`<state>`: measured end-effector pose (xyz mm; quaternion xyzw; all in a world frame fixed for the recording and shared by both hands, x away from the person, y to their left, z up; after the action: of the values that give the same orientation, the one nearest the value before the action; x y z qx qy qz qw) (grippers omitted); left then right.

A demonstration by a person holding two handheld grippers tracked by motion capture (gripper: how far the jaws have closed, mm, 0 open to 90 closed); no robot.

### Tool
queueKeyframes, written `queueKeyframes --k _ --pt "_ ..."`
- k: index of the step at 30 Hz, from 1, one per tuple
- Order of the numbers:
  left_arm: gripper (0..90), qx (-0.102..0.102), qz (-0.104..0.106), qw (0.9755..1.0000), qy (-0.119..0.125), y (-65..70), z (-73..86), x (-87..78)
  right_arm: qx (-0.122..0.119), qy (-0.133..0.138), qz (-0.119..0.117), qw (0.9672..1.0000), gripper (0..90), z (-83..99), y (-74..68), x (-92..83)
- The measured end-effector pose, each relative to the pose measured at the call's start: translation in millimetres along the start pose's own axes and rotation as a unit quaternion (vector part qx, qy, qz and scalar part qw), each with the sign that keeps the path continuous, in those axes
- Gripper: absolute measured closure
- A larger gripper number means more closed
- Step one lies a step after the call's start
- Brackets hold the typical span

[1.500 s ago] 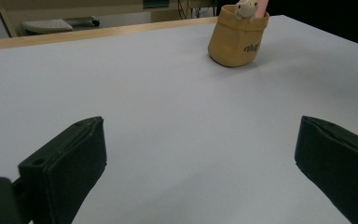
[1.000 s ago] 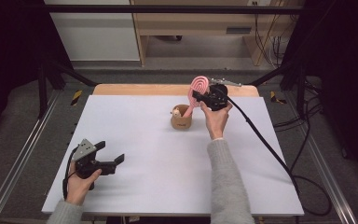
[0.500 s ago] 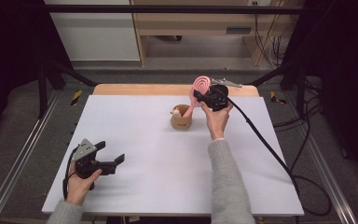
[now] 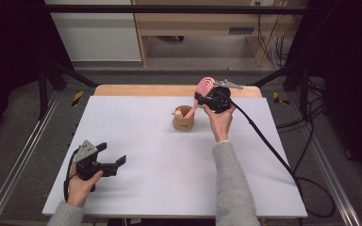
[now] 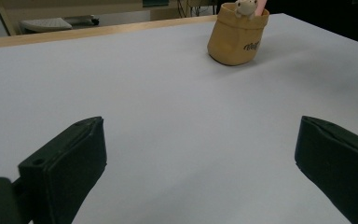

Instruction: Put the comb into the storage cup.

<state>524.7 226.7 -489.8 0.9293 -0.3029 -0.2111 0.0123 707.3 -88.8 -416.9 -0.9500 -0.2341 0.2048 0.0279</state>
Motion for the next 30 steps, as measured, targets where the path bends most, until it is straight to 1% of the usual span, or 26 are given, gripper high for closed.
queueKeyframes --k 5,8,12,15,18,20,21,24,27,30 --pt "2.1 0.000 0.000 1.0000 0.000 0.4 0.2 0.2 -0.013 -0.004 0.007 0.9999 35.6 3.1 1.5 0.7" --pt "2.1 0.000 0.000 1.0000 0.000 0.2 0.3 0.3 -0.019 -0.007 0.006 0.9998 33.4 5.0 1.9 1.3" --pt "2.1 0.000 0.000 1.0000 -0.001 0.4 0.5 0.5 -0.022 -0.009 0.006 0.9997 30.1 6.6 1.3 1.4" --pt "2.1 0.000 0.000 1.0000 -0.001 0.4 0.5 0.6 -0.024 -0.010 0.002 0.9997 26.4 8.0 -0.5 0.9" --pt "2.1 0.000 0.000 1.0000 -0.001 0.4 0.4 0.4 -0.022 -0.015 -0.003 0.9996 25.6 9.7 -1.7 -0.2" --pt "2.1 0.000 0.000 1.0000 0.000 0.6 0.1 0.3 -0.027 -0.009 0.000 0.9996 22.5 9.1 -1.8 -1.2" --pt "2.1 0.001 0.000 1.0000 0.000 0.7 0.1 0.4 -0.028 -0.008 0.000 0.9996 22.5 8.9 -1.9 -2.0" --pt "2.1 0.001 0.000 1.0000 -0.001 0.6 0.3 0.5 -0.027 -0.006 -0.002 0.9996 19.3 7.7 -2.7 -5.8" --pt "2.1 0.001 0.000 1.0000 0.000 0.6 0.2 0.5 -0.030 0.002 -0.007 0.9995 17.8 5.1 -4.5 -12.1" --pt "2.1 0.002 0.001 1.0000 0.000 0.9 0.1 0.5 -0.036 0.009 -0.014 0.9992 14.1 3.6 -7.2 -19.3"
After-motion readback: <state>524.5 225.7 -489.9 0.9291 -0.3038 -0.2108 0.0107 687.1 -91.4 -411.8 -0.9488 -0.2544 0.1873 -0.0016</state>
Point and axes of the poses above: each handheld gripper's, and its own axes: x roughly forward along the jaws, z roughly out of its underside, y roughly to its right, the point moved 10 cm from there along x, roughly forward along the jaws, and after that the axes turned 4 degrees about -x, right-handed, at the moved point
